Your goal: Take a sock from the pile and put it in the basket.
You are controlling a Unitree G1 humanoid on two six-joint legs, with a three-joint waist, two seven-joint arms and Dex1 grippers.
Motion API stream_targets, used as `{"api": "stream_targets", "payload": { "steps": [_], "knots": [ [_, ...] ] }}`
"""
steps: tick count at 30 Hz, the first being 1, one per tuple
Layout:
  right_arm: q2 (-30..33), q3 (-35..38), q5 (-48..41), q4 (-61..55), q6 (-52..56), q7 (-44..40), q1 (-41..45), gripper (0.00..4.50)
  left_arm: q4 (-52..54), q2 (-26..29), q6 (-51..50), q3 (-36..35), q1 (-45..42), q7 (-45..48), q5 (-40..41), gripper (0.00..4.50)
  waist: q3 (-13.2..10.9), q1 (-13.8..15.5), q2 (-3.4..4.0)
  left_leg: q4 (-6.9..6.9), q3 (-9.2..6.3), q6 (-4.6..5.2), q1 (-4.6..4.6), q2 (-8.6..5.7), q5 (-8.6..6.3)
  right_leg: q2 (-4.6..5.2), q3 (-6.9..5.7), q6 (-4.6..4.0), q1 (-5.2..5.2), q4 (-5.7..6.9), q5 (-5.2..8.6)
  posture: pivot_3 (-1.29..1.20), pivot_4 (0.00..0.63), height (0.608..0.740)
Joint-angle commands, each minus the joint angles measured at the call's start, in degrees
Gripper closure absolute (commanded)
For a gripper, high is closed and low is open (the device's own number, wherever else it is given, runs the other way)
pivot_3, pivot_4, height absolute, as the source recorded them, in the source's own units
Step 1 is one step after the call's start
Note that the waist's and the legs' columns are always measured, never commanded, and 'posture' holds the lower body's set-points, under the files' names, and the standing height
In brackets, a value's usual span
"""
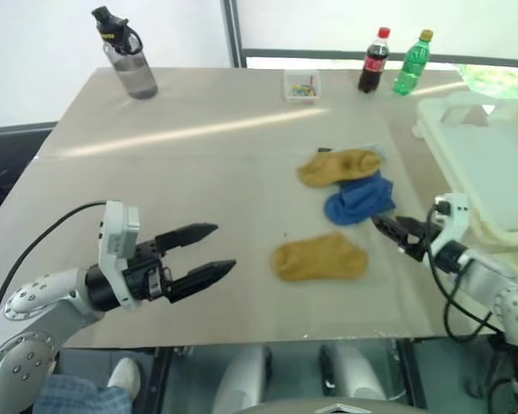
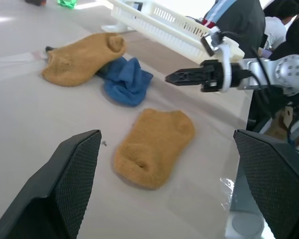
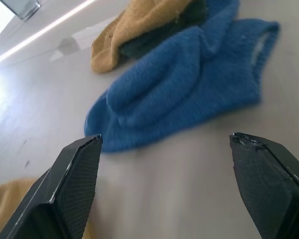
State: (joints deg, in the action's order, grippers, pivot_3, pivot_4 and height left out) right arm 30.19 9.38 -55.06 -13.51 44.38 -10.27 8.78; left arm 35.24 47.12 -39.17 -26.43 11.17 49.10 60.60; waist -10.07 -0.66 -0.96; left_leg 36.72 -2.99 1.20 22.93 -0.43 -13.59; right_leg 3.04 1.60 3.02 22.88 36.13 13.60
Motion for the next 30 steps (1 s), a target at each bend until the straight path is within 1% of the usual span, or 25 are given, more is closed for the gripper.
{"api": "stream_targets", "payload": {
  "steps": [1, 3, 5, 8, 11, 14, 17, 19, 20, 23, 26, 30],
  "knots": [
    [-5.42, 0.34, 6.01, 5.13, -4.7, 3.24, 6.24, 0.3, -0.09, -0.27, 1.34, -0.58, -0.52, 0.11, -0.85, 0.0, -0.02, 0.03, 0.03, -0.01, 0.03, 0.0, 0.02, -0.05, 0.0, 0.02, 0.03, 0.08, 0.02, -0.01, -0.05, 0.0, 0.15, 0.74],
    [-8.84, 0.22, 9.69, 8.6, -7.63, 5.35, 10.46, 0.3, -0.23, -0.49, 1.6, -0.49, -0.82, 0.0, -1.18, 0.0, -0.02, 0.01, 0.03, -0.02, 0.08, 0.0, 0.12, -0.08, 0.0, 0.05, 0.1, 0.1, 0.17, 0.02, -0.06, 0.0, 0.15, 0.74],
    [-10.91, 0.44, 12.92, 11.37, -10.26, 6.41, 13.05, 0.3, -0.15, -0.62, 1.82, -0.25, -1.05, -0.04, -1.38, 0.0, -0.02, -0.09, 0.03, -0.01, 0.17, 0.0, 0.16, -0.09, 0.01, 0.06, 0.17, 0.15, 0.3, 0.14, -0.1, 0.0, 0.15, 0.74],
    [-13.23, 1.76, 15.48, 14.07, -13.37, 5.92, 16.17, 0.3, -0.04, -0.63, 1.96, -0.18, -1.34, 0.0, -1.54, 0.0, -0.03, -0.13, 0.04, -0.01, 0.29, 0.0, 0.14, -0.09, 0.01, 0.04, 0.32, 0.14, 0.46, 0.41, -0.09, 0.0, 0.15, 0.74],
    [-14.42, 3.4, 15.94, 14.57, -15.04, 5.21, 17.95, 0.3, -0.33, -0.46, 1.89, -0.93, -1.32, 0.27, -1.55, 0.0, -0.03, -0.13, 0.04, 0.01, 0.28, 0.0, 0.11, -0.1, 0.01, 0.03, 0.35, 0.13, 0.51, 0.62, -0.09, 0.0, 0.15, 0.74],
    [-14.95, 3.46, 17.34, 16.1, -15.89, 4.34, 20.02, 0.3, -0.37, -0.52, 1.94, -1.01, -1.09, 0.5, -1.79, 0.0, -0.03, -0.29, 0.04, 0.02, 0.45, 0.0, 0.1, -0.09, 0.01, 0.01, 0.51, 0.14, 0.62, 0.72, -0.09, 0.0, 0.15, 0.74],
    [-13.69, 1.69, 21.83, 17.17, -17.43, 3.33, 21.3, 0.3, -0.1, -0.63, 1.99, -0.67, -1.31, 0.29, -1.93, 0.0, -0.03, -0.39, 0.04, 0.02, 0.65, 0.0, 0.05, -0.05, 0.01, -0.03, 0.68, 0.14, 0.65, 0.74, -0.1, 0.0, 0.15, 0.74],
    [-11.18, -0.18, 24.48, 15.64, -14.08, 2.99, 20.76, 0.3, -0.02, -0.47, 1.9, -1.01, -1.32, 0.3, -1.73, 0.0, -0.03, -0.44, 0.04, 0.02, 0.74, 0.0, 0.01, -0.04, 0.01, -0.04, 0.75, 0.15, 0.65, 0.75, -0.1, 0.0, 0.15, 0.74],
    [-10.09, -0.67, 24.29, 14.33, -11.58, 2.28, 20.07, 0.3, -0.04, -0.4, 1.91, -1.16, -1.2, 0.4, -1.78, 0.0, -0.03, -0.36, 0.04, 0.02, 0.8, 0.0, 0.02, -0.04, 0.01, -0.03, 0.78, 0.15, 0.66, 0.74, -0.1, 0.0, 0.15, 0.74],
    [-7.76, -0.75, 22.88, 11.36, -4.83, 1.02, 18.27, 0.3, 0.04, -0.3, 1.99, -1.44, -0.8, 0.57, -2.03, 0.0, -0.03, -0.3, 0.04, 0.03, 0.85, 0.01, 0.03, -0.04, 0.01, -0.02, 0.79, 0.15, 0.67, 0.74, -0.1, 0.0, 0.15, 0.74],
    [-4.49, 0.07, 19.63, 7.28, 3.45, -1.68, 15.82, 0.3, 0.33, -0.38, 1.81, -1.67, -0.88, 0.15, -1.56, 0.0, -0.03, -0.27, 0.04, 0.03, 0.84, 0.01, 0.03, -0.02, 0.01, -0.02, 0.81, 0.15, 0.68, 0.74, -0.1, 0.0, 0.15, 0.74],
    [-0.34, 1.75, 16.52, 2.76, 10.3, -4.85, 13.74, 0.3, -0.22, -0.68, 2.16, -2.38, -1.45, -0.65, -1.48, 0.0, -0.03, -0.32, 0.04, 0.05, 0.85, 0.01, 0.02, -0.02, 0.01, -0.02, 0.86, 0.15, 0.68, 0.74, -0.1, 0.0, 0.15, 0.74]
  ]
}}
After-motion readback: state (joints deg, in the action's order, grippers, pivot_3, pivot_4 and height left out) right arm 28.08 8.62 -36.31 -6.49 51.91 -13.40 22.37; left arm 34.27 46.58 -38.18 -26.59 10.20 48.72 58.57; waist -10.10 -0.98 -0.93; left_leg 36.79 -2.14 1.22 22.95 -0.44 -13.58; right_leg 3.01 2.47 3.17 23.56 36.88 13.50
